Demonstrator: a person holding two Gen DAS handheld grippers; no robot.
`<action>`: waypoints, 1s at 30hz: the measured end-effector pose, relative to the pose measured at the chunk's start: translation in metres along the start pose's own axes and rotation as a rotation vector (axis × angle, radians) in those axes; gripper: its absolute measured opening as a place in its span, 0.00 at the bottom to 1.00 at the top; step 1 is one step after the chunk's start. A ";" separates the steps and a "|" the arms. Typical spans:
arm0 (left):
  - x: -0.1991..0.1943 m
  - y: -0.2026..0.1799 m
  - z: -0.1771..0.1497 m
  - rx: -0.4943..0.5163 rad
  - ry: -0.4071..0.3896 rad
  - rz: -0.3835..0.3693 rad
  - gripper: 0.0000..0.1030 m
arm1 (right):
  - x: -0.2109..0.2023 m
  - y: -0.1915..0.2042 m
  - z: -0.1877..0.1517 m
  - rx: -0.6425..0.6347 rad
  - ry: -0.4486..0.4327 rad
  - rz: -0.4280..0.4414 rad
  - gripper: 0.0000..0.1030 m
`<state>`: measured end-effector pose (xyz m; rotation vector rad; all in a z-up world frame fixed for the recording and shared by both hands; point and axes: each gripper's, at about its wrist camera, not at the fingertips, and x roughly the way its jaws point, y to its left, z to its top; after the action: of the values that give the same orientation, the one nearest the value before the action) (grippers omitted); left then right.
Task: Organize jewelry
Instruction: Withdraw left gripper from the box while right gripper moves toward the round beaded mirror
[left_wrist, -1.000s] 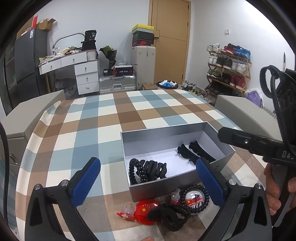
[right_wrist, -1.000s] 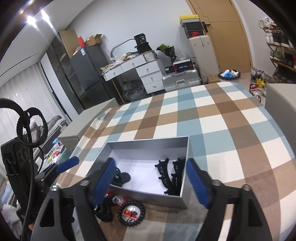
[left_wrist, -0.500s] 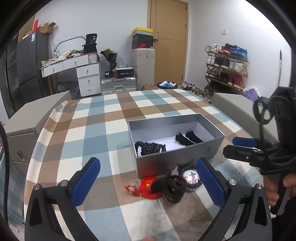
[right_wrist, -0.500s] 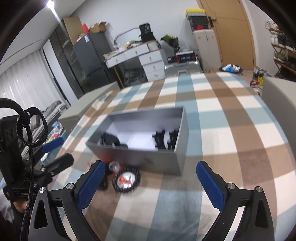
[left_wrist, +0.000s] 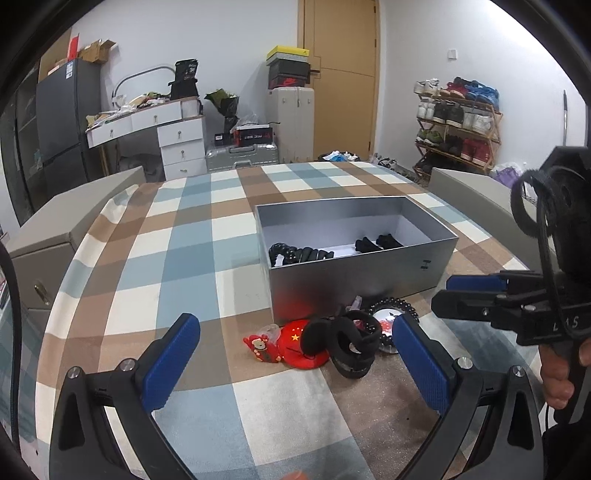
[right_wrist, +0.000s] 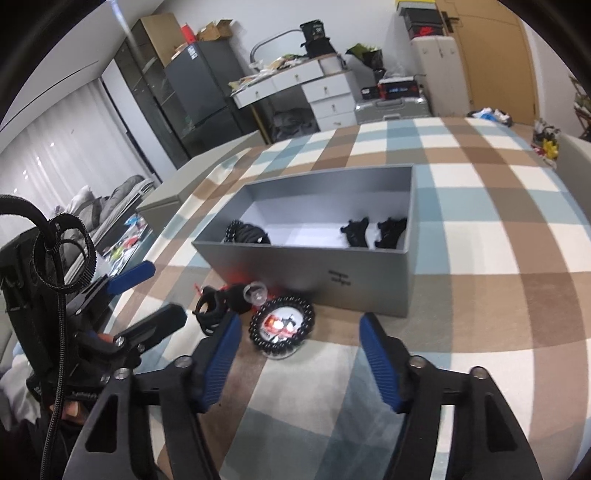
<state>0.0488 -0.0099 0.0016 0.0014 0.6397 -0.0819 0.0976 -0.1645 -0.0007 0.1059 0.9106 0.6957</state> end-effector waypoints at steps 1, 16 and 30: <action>0.000 0.000 -0.001 -0.007 0.003 -0.006 0.99 | 0.001 0.000 0.000 0.002 0.005 0.006 0.57; 0.001 -0.008 -0.007 0.014 0.033 -0.058 0.99 | 0.022 -0.002 -0.004 0.032 0.084 0.021 0.34; 0.002 -0.010 -0.011 0.014 0.062 -0.051 0.99 | 0.028 0.000 -0.004 0.034 0.094 0.024 0.18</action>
<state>0.0432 -0.0195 -0.0086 0.0014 0.7013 -0.1360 0.1063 -0.1482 -0.0226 0.1155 1.0127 0.7124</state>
